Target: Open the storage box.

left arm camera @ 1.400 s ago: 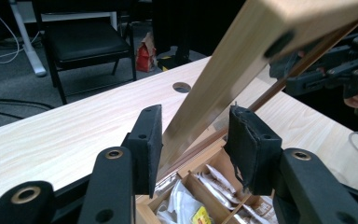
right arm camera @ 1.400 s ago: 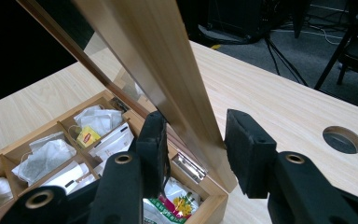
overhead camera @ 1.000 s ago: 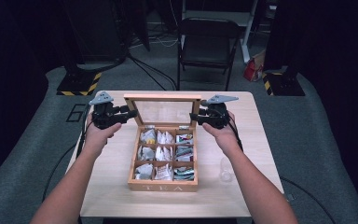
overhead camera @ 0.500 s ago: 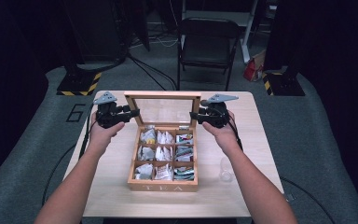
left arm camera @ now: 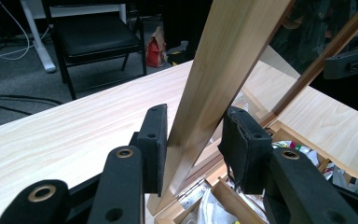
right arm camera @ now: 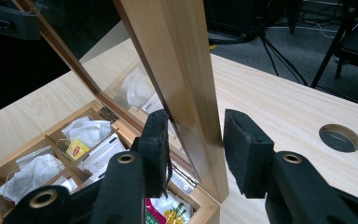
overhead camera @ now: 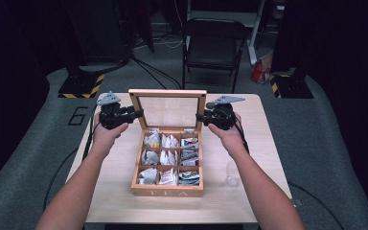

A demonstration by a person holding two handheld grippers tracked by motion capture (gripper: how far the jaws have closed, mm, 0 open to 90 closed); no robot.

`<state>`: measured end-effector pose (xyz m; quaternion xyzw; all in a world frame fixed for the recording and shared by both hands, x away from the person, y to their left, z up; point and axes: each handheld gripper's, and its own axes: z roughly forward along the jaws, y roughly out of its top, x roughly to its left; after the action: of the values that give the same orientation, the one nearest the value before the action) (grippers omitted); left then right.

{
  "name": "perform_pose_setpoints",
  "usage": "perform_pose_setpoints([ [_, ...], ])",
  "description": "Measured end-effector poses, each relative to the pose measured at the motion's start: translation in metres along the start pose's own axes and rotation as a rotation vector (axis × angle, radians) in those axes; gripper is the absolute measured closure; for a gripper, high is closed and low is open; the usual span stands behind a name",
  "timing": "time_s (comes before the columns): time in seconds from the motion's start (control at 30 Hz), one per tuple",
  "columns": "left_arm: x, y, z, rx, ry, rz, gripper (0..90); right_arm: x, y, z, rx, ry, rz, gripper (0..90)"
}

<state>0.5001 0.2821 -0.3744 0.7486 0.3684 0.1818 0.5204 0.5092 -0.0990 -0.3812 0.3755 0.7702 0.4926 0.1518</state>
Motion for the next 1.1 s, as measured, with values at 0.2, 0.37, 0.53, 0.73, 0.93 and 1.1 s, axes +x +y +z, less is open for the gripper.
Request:
perform_pose_setpoints([
  [0.2,0.002,0.002,0.002,-0.001,0.002,-0.01,62.0,-0.002,0.001,0.003,0.009,0.002,0.001,60.9],
  [0.37,0.003,0.003,0.004,0.005,-0.001,-0.013,62.2,-0.002,0.002,0.004,0.014,-0.007,0.0,60.5],
  [0.53,0.004,0.003,0.005,0.005,0.002,-0.018,62.1,-0.003,0.002,0.004,0.015,-0.005,0.003,60.2],
  [0.73,0.006,0.003,0.005,0.003,-0.013,-0.028,61.9,-0.004,0.002,0.006,0.013,0.0,0.002,60.1],
  [0.93,0.009,0.003,0.006,0.009,-0.03,-0.021,61.8,-0.002,0.001,0.009,0.012,-0.011,-0.008,59.4],
  [1.1,0.013,0.003,0.01,0.0,-0.028,-0.034,62.6,-0.007,0.001,0.011,0.011,0.001,0.016,61.0],
])
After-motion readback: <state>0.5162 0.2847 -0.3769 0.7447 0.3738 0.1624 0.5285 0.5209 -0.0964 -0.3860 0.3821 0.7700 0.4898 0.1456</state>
